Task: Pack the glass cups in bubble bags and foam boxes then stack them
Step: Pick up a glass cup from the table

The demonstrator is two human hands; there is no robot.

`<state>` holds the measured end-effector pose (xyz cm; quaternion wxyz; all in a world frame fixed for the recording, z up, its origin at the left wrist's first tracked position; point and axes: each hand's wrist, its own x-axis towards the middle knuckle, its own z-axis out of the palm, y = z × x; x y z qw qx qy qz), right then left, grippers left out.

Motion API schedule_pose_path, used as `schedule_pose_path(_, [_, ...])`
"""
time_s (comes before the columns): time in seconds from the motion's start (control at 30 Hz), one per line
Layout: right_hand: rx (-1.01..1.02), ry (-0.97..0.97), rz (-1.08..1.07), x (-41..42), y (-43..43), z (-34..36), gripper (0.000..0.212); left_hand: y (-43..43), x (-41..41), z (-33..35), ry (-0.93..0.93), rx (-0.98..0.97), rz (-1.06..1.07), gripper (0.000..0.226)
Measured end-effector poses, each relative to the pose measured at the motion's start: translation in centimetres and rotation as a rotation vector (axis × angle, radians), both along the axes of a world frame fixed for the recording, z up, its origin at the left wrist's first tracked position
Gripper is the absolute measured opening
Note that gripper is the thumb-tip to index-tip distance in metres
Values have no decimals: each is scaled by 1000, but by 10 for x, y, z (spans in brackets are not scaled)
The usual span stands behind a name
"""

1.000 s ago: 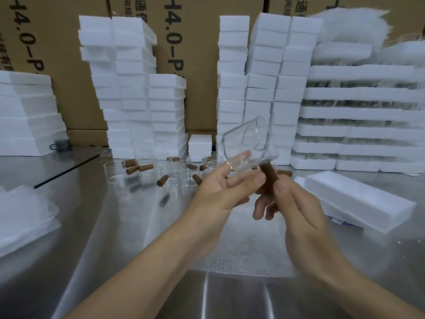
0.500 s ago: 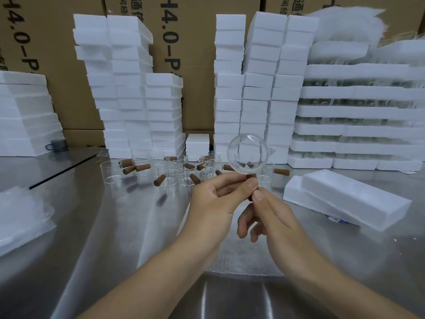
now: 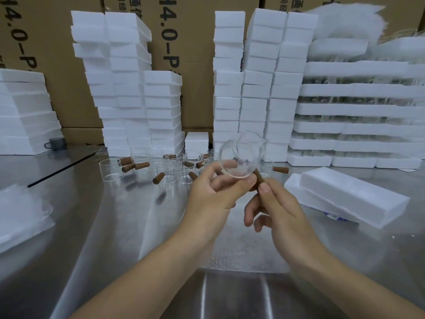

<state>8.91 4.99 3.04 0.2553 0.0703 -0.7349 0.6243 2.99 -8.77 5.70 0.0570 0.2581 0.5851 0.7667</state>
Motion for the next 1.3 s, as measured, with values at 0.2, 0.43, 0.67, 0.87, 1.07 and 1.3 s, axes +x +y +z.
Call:
schedule_pose_path(0.2, [121,99,-185,1,16,10,28,-10,-15,2,237,-145,66,92])
schedule_pose_path(0.43, [231,153,-265,2,21,11,23,-16,-20,1,470,-301,224,86])
schedule_pose_path(0.67, [199,167,-225,4,21,12,17,-16,-21,0,488,-307,280,71])
schedule_pose_path(0.87, [309,142,-148,7,18,10,54,-15,-22,4,279,-215,40,71])
schedule_pose_path(1.07, [315,155,-136,5,21,15,62,-18,-25,4,143,-198,-168,63])
schedule_pose_path(1.3, [459,225,-270,6,32,21,58,-27,-33,5,433,-283,105,101])
